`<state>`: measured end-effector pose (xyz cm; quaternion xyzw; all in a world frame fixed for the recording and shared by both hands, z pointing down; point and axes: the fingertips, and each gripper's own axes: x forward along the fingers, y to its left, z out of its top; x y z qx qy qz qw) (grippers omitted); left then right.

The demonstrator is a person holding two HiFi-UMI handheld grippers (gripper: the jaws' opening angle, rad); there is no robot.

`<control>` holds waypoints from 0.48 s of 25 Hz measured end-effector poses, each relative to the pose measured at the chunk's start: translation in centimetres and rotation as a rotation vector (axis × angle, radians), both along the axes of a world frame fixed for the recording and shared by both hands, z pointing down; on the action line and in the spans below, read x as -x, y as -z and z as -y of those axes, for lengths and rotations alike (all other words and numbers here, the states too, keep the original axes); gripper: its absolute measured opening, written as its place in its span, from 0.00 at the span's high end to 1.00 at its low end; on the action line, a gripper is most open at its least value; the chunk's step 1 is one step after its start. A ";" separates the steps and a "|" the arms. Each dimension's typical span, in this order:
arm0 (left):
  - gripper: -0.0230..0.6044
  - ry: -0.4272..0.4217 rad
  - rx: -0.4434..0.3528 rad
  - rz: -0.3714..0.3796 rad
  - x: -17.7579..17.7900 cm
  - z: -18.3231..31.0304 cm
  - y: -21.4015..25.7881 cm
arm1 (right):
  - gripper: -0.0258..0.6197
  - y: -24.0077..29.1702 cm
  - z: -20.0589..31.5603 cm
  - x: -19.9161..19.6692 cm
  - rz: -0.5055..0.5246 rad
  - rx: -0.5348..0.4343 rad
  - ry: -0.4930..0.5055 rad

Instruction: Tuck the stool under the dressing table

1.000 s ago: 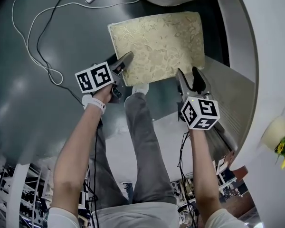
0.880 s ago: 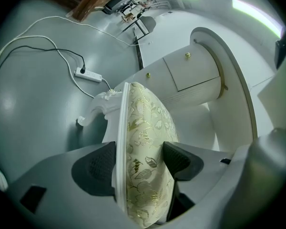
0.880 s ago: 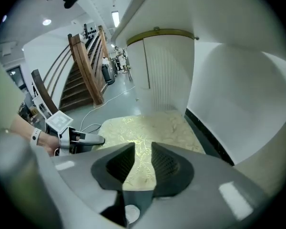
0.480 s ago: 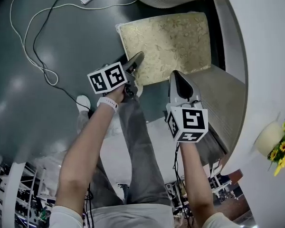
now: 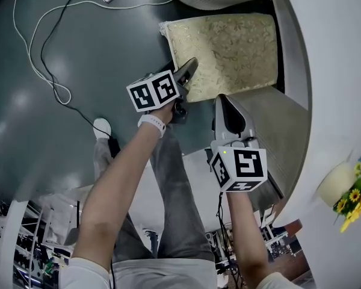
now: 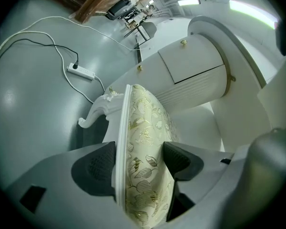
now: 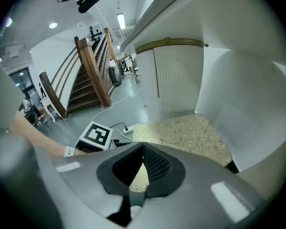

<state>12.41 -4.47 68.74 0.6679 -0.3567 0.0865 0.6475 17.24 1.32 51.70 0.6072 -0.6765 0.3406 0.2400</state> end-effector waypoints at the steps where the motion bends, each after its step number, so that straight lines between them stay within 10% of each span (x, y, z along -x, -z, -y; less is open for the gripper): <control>1: 0.46 -0.004 0.003 0.000 -1.4 0.2 -0.1 | 0.94 0.0 0.1 -1.0 -0.001 0.001 -0.001; 12: 0.46 -0.081 0.050 -0.031 -12.3 1.2 -0.1 | 0.94 0.5 0.2 -5.4 -0.017 0.008 -0.010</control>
